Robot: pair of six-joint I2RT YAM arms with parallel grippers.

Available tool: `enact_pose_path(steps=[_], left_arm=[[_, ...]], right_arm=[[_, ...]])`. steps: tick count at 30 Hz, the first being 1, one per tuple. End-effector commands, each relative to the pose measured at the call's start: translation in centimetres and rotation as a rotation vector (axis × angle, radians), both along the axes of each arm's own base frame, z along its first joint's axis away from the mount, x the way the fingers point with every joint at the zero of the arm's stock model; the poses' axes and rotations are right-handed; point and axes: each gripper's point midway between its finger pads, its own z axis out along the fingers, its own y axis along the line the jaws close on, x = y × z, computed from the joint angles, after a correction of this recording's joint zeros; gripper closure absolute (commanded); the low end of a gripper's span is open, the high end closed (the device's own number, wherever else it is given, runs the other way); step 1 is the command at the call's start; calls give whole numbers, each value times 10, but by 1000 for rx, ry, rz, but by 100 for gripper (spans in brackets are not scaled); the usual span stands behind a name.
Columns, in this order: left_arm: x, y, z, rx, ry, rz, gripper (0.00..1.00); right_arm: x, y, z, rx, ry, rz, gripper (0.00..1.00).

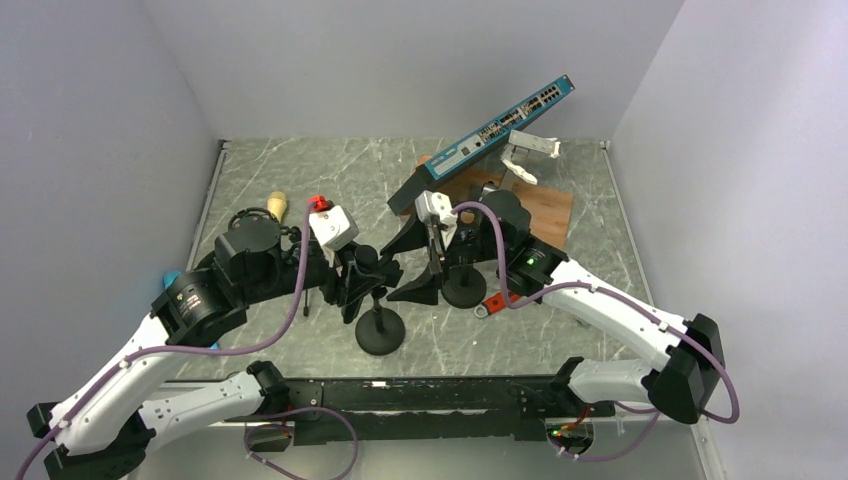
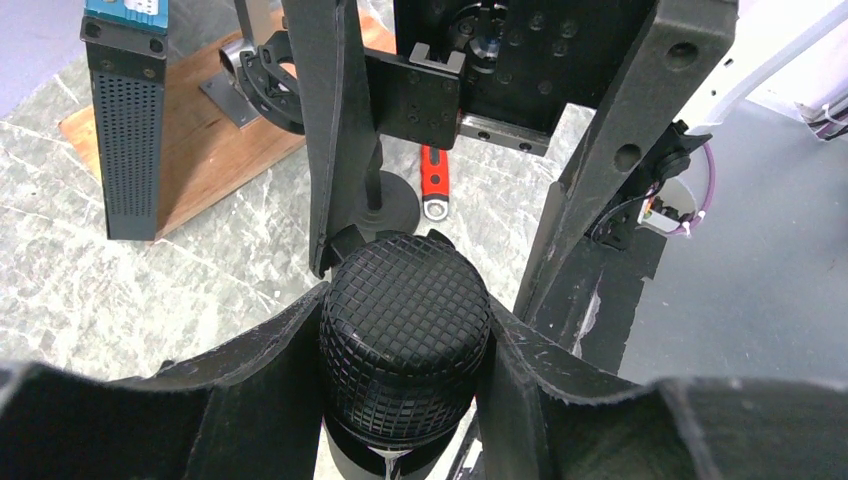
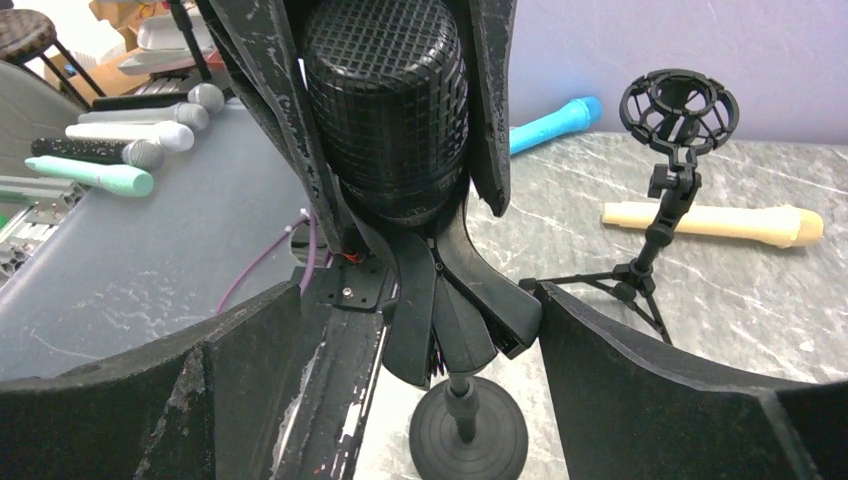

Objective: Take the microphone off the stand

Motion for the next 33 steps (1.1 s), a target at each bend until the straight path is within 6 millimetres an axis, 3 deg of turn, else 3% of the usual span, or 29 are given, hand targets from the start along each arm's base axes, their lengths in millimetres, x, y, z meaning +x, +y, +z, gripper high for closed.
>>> enact_pose_path(steps=[1,8,16,22,24,27,33], left_arm=[[5,-5,40,-127,-95,7,100],[6,-7,36,-123,-86,9,100],[6,-7,33,-124,-80,11,100],[6,-7,31,-120,-74,10,100],[6,-7,31,-121,-75,10,100],[6,-7,33,-125,-76,13,100],[7,-6,46,-151,-81,26,100]], right_arm=[[5,4,1,24,-29,-12,12],[6,7,-4,21,-16,-6,15],[10,12,-11,12,-1,6,34],[12,14,-11,15,-3,0,38],[12,14,-10,18,-7,-1,51],[7,13,-12,11,-23,34,100],[14,14,-15,7,-49,2,100]])
